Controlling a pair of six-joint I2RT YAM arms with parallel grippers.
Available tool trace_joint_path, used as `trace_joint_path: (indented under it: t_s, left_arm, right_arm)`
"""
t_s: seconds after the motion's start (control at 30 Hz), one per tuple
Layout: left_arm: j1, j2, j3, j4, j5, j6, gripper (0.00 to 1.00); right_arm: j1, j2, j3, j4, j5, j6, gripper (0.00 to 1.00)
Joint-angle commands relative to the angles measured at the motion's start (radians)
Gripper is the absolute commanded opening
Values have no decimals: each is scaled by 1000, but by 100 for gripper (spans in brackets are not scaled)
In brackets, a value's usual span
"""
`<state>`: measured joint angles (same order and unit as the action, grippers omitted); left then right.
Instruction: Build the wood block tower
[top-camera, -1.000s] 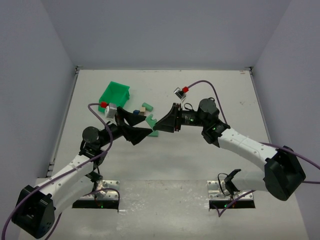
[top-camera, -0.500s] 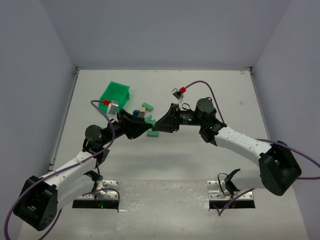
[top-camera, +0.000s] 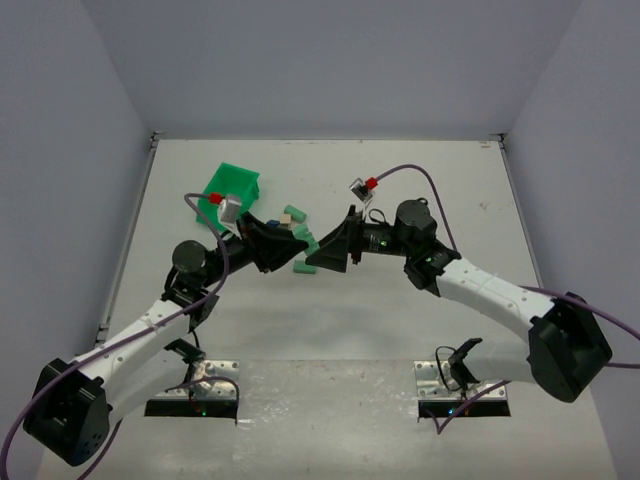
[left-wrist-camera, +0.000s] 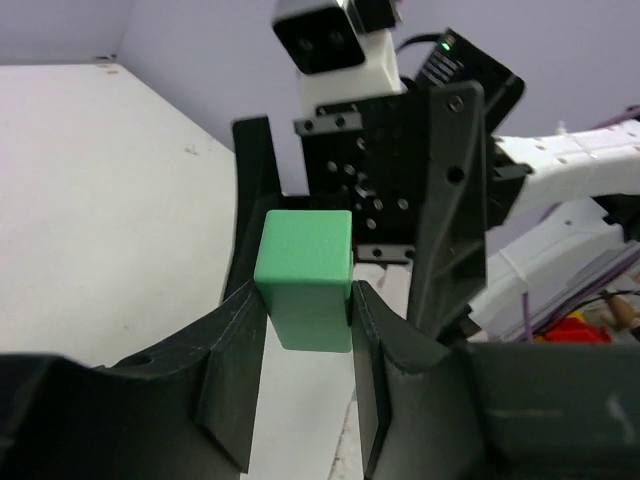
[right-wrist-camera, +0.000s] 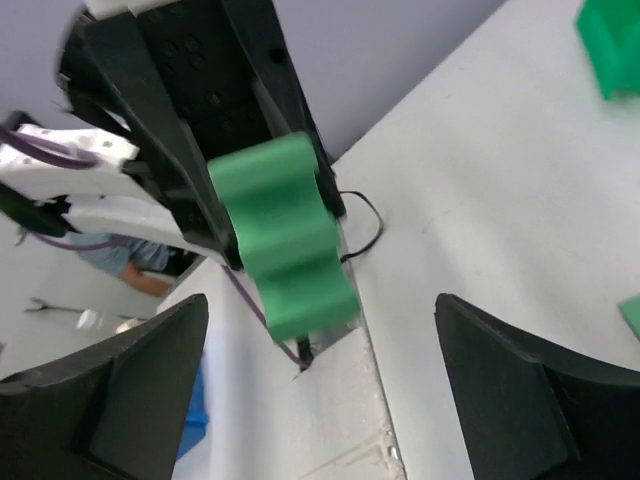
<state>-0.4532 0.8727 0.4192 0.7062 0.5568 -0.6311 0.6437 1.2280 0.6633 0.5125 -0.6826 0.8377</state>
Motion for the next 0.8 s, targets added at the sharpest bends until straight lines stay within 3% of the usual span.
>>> trace_joint_path:
  t_s: [0.0, 0.17, 0.3, 0.47, 0.6, 0.77]
  left_arm:
    - [-10, 18, 160, -254, -126, 177, 0]
    - [-37, 200, 390, -471, -238, 254, 0]
    - [-155, 433, 654, -781, -638, 286, 0]
    - [-316, 641, 814, -939, -872, 414, 0]
    - [-366, 744, 873, -947, -684, 694, 0]
    - [-368, 954, 1127, -1104, -690, 858, 0]
  right_arm:
    - [-3, -178, -67, -238, 280, -121, 99]
    - [-2, -440, -180, -554, 807, -67, 99]
    - [-2, -646, -270, -726, 1164, -8, 99]
    - [-2, -719, -267, -882, 1240, -29, 99]
    - [-1, -696, -262, -891, 1115, -113, 99]
    - [-3, -650, -273, -912, 1045, -125, 99]
